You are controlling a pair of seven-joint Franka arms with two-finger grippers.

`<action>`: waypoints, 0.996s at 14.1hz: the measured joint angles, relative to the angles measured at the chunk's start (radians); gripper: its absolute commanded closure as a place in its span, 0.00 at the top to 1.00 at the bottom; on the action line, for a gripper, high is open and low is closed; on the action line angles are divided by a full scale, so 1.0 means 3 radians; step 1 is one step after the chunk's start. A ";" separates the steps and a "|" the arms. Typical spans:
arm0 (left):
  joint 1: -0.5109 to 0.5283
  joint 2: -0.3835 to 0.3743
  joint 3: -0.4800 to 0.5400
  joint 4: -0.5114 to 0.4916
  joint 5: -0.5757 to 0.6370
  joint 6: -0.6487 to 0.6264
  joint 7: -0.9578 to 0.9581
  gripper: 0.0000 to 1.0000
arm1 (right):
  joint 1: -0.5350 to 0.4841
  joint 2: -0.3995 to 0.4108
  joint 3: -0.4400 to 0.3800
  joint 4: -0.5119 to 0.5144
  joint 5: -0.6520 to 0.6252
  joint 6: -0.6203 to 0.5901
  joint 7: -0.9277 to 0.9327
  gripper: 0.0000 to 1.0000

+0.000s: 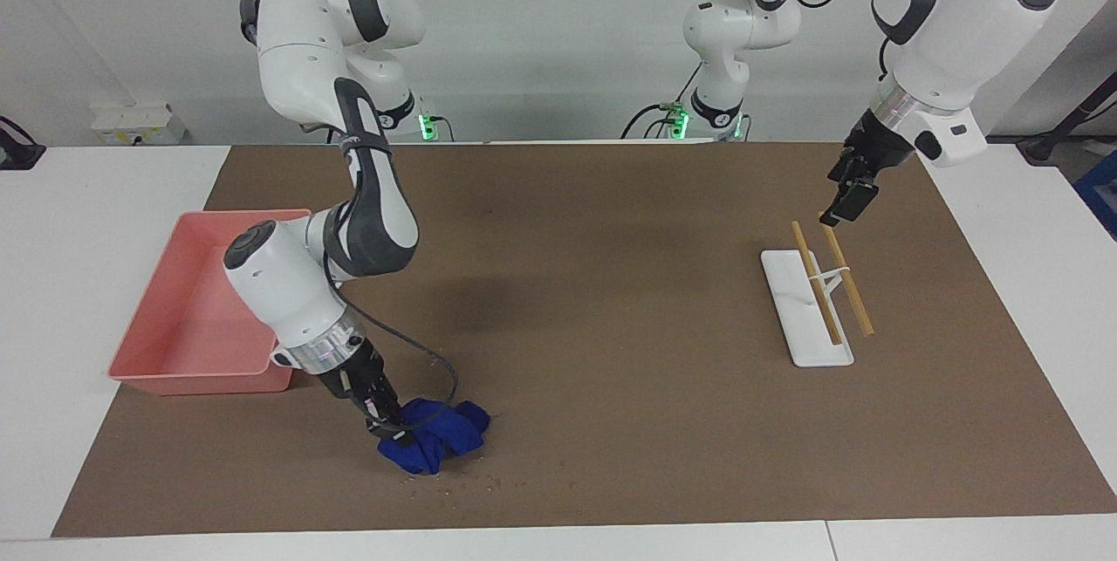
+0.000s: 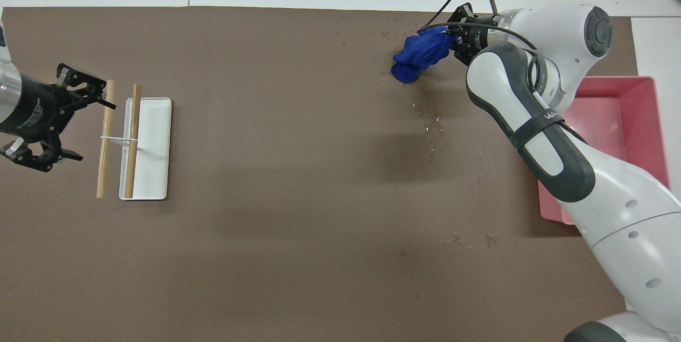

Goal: Wipe water with towel using both arms
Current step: 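Move the blue cloth with the right gripper toward the pink bin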

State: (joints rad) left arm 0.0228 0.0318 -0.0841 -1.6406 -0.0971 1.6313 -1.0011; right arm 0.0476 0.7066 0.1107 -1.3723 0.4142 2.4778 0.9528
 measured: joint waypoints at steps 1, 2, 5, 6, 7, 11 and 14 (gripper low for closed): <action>0.0000 -0.0004 0.0035 0.0002 0.0041 -0.0051 0.0284 1.00 | 0.0011 0.0003 0.0005 -0.0055 0.0000 0.0001 -0.0010 0.00; 0.0000 -0.0007 0.0054 0.0006 0.0140 -0.0095 0.0546 1.00 | 0.0023 0.0005 0.0008 -0.0118 0.0000 0.0011 -0.0040 0.00; -0.0001 -0.0010 0.0086 0.0105 0.0322 -0.0298 0.1347 1.00 | 0.0042 -0.0007 0.0015 -0.0314 0.0000 0.0091 -0.0100 0.00; -0.0001 -0.0011 0.0117 0.0164 0.0349 -0.0389 0.1601 1.00 | 0.0043 -0.0026 0.0019 -0.0369 0.0000 0.0103 -0.0109 0.00; -0.0001 -0.0012 0.0154 0.0216 0.0397 -0.0470 0.1853 1.00 | 0.0042 -0.0060 0.0023 -0.0437 0.0000 0.0112 -0.0113 0.00; -0.0004 -0.0017 0.0266 0.0280 0.0483 -0.0675 0.2570 1.00 | 0.0088 -0.0255 0.0044 -0.0786 0.0000 0.0123 -0.0250 0.00; -0.0007 -0.0017 0.0274 0.0280 0.0484 -0.0716 0.2647 1.00 | 0.0115 -0.0496 0.0048 -0.1149 0.0000 0.0123 -0.0475 0.00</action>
State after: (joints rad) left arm 0.0206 0.0268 -0.0018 -1.5566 0.0481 1.4165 -0.2071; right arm 0.0820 0.5578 0.1250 -1.7171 0.4143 2.5148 0.8103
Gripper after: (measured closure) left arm 0.000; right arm 0.811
